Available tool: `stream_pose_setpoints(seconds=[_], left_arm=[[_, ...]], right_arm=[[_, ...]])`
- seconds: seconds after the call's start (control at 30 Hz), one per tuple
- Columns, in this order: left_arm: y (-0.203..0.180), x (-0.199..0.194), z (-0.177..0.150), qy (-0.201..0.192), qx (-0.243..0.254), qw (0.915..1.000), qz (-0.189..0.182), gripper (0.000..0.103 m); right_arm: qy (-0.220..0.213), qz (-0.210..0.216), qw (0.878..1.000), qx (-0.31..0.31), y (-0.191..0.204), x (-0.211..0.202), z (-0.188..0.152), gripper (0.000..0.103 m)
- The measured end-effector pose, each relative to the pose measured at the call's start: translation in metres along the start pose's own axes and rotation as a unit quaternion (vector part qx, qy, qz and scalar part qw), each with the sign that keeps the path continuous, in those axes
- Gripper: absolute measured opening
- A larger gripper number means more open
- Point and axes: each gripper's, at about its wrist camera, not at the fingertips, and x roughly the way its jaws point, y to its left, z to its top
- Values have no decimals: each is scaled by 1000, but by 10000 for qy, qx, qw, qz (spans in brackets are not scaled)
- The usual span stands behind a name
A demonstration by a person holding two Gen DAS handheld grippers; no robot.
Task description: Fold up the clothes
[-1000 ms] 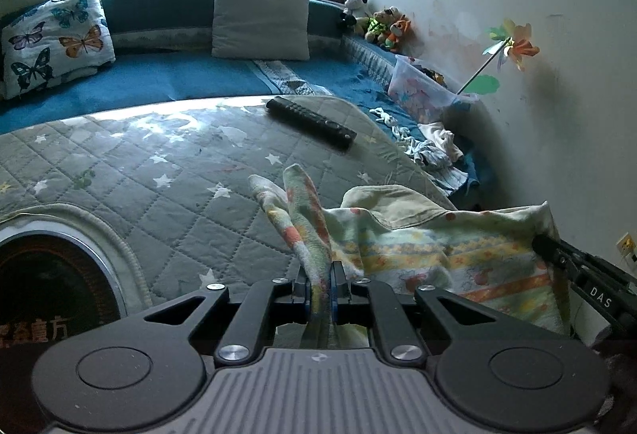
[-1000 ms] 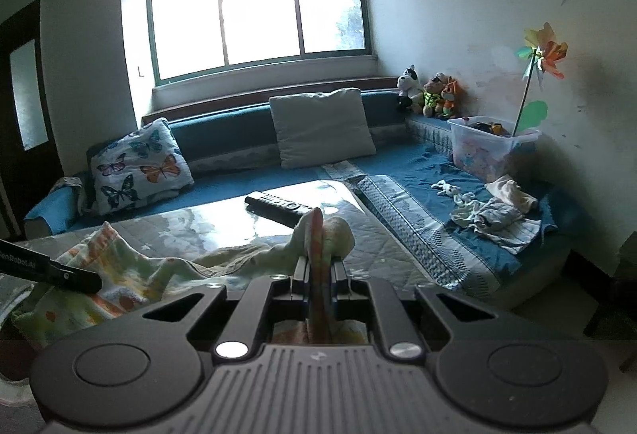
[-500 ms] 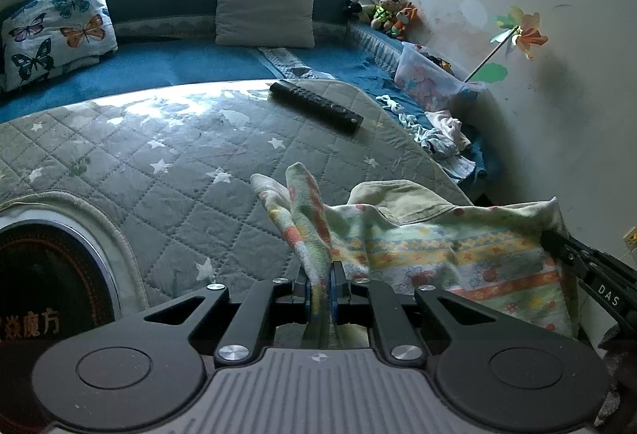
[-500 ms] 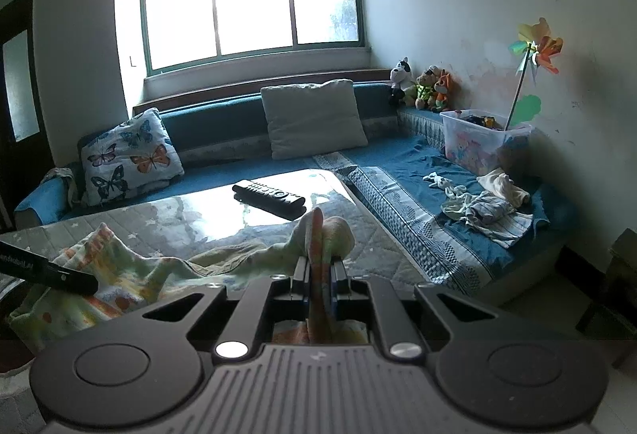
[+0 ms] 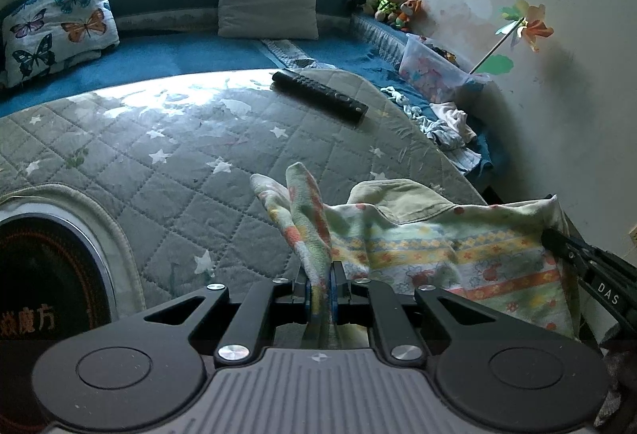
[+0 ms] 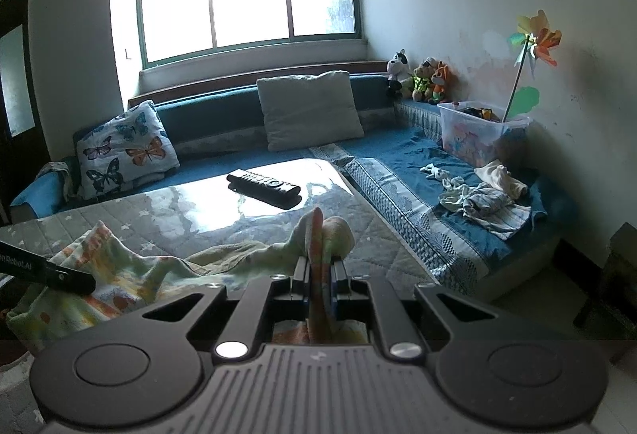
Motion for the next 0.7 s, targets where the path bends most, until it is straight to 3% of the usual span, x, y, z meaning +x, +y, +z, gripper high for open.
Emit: stream_pose_setpoints(seconds=[0.7], left_arm=[[3, 17, -5, 223, -20, 9997, 27, 10]], right_arm=[[306, -113, 9995, 19, 3, 20, -6, 9]])
